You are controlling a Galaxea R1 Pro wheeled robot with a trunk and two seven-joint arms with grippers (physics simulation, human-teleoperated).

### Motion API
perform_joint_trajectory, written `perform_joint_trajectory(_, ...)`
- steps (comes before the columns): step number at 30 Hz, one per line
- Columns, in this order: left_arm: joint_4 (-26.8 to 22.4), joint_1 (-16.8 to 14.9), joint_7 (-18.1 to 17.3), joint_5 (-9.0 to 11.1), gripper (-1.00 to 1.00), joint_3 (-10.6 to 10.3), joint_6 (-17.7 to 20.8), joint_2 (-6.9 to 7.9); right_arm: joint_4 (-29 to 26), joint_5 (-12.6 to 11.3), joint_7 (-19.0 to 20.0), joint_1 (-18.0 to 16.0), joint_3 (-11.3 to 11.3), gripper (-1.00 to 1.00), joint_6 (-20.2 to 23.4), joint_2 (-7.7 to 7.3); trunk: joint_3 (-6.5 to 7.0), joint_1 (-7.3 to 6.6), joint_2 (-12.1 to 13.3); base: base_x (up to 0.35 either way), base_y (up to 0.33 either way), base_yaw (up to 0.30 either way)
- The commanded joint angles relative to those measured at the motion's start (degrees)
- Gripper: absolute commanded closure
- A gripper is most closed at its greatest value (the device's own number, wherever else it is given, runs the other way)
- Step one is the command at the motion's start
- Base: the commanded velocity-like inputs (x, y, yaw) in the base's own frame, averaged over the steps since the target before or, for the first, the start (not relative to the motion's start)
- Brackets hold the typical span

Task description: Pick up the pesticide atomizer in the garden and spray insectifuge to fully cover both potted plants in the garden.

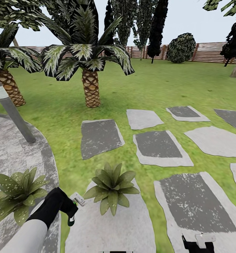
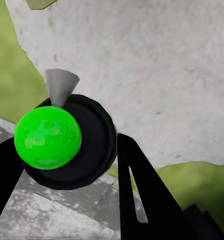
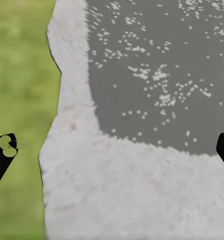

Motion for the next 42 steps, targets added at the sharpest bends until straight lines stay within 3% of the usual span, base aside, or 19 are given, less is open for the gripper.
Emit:
perform_joint_trajectory(1, 0.3, 0.0, -0.5, -0.4, 1.00, 0.1, 0.4, 0.21, 0.0, 0.0, 0.5, 0.0, -0.5, -1.00, -0.2, 0.00, -0.05, -0.01, 0.0, 0.000, 0.002, 0.000)
perform_joint_trajectory(8, 5.8, 0.9, -1.6, -0.4, 1.00, -0.4, 0.8, -0.53, 0.0, 0.0, 0.5, 0.0, -0.5, -1.00, -0.2, 0.00, -0.05, -0.01, 0.0, 0.000, 0.000, 0.000)
perform_joint_trajectory(11, 5.2, 0.3, -5.9, -0.9, 1.00, -0.5, 1.0, -0.43, 0.0, 0.0, 0.5, 0.0, -0.5, -1.00, -0.2, 0.00, -0.05, -0.01, 0.0, 0.000, 0.000, 0.000)
perform_joint_trajectory(13, 4.8, -1.3, -8.0, -1.4, 1.00, -0.7, 1.4, -0.18, 0.0, 0.0, 0.5, 0.0, -0.5, -1.00, -0.2, 0.00, -0.05, -0.01, 0.0, 0.000, 0.000, 0.000)
perform_joint_trajectory(16, 4.6, -4.2, -9.0, -3.6, 1.00, -1.1, 3.1, 0.57, 0.0, 0.0, 0.5, 0.0, -0.5, -1.00, -0.2, 0.00, -0.05, -0.01, 0.0, 0.000, 0.000, 0.000)
perform_joint_trajectory(24, 4.6, -4.1, -9.1, -8.9, 1.00, -1.2, 3.5, 0.75, -0.1, 0.0, 0.5, 0.0, -0.5, -1.00, -0.2, -0.09, -0.05, -0.01, 0.0, 0.000, 0.000, 0.000)
perform_joint_trajectory(30, 4.9, -4.0, -9.1, -9.3, 1.00, -1.3, 3.5, 0.23, 0.0, 0.0, 0.5, 0.0, -0.5, -1.00, -0.2, -0.09, -0.05, -0.01, 0.0, 0.114, 0.096, 0.000)
perform_joint_trajectory(35, 5.1, -3.9, -8.7, -9.2, 1.00, -1.0, 3.4, 1.44, 0.0, 0.0, 0.5, 0.0, -0.5, -1.00, -0.2, -0.07, -0.05, -0.01, 0.0, 0.100, 0.086, 0.000)
perform_joint_trajectory(40, 4.9, 0.4, -8.2, -9.1, 1.00, -0.9, 3.0, 0.60, 0.0, 0.0, 0.5, 0.0, -0.5, -1.00, -0.2, -0.08, -0.05, -0.01, 0.0, 0.003, 0.002, 0.000)
perform_joint_trajectory(42, 4.6, 1.6, -5.5, -8.9, 1.00, -0.7, 3.2, 0.25, 0.0, 0.0, 0.5, 0.0, -0.5, -1.00, -0.2, -0.03, -0.05, -0.01, 0.0, 0.000, 0.000, 0.000)
